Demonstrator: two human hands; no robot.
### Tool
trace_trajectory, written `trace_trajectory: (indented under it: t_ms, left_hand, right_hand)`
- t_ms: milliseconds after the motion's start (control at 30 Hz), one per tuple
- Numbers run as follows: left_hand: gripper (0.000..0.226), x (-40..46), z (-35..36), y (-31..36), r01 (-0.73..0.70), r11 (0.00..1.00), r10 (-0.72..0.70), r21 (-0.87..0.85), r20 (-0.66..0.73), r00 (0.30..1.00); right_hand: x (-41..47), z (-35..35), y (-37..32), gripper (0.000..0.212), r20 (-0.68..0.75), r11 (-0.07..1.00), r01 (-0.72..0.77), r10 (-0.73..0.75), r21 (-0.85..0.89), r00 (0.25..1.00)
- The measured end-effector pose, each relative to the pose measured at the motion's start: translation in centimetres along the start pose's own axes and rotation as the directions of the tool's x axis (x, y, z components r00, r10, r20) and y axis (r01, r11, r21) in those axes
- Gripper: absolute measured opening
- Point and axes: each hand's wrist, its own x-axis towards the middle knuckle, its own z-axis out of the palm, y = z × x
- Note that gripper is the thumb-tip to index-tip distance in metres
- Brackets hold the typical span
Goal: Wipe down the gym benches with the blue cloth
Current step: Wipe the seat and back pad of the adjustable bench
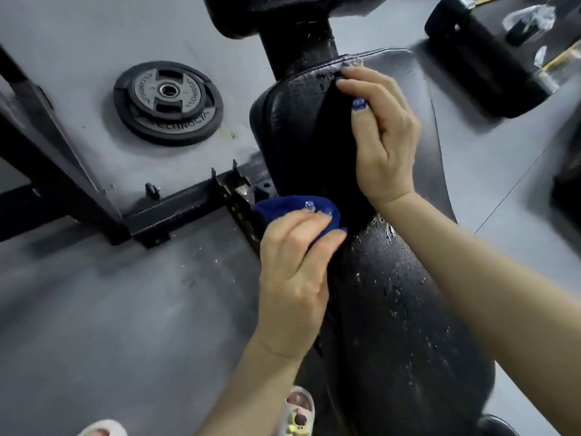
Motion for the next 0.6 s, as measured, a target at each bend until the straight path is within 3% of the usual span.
trace_trajectory:
  t_ms: [200,333,433,600]
  left_hand:
    - [0.020,-3.8,0.1,2.1,0.097,0.995,-0.094,-0.025,0.092,0.991]
    - [0.014,1.7,-1.7,1.7,0.222,0.973,-0.229,-0.069,-0.111,0.967]
    - [0.014,7.2,-2.6,0.4,0.293,0.952,-0.306,-0.087,-0.260,0.916]
    - [0.026,10.9,-2.2,-0.9,0.368,0.921,-0.388,-0.125,-0.251,0.887]
  right_hand:
    - [0.1,0.2,-0.2,0.029,0.078,0.997,0.059,-0.055,-0.051,0.995]
    - [1.7,-0.4,0.0,0.033,0.248,0.975,0.166,-0.125,-0.151,0.961]
    - [2.7,-0.2,0.0,0.031,0.281,0.968,0.174,-0.119,-0.179,0.952]
    - [2.1,0.3,0.5,0.032,0.241,0.966,0.178,-0.131,-0.186,0.962]
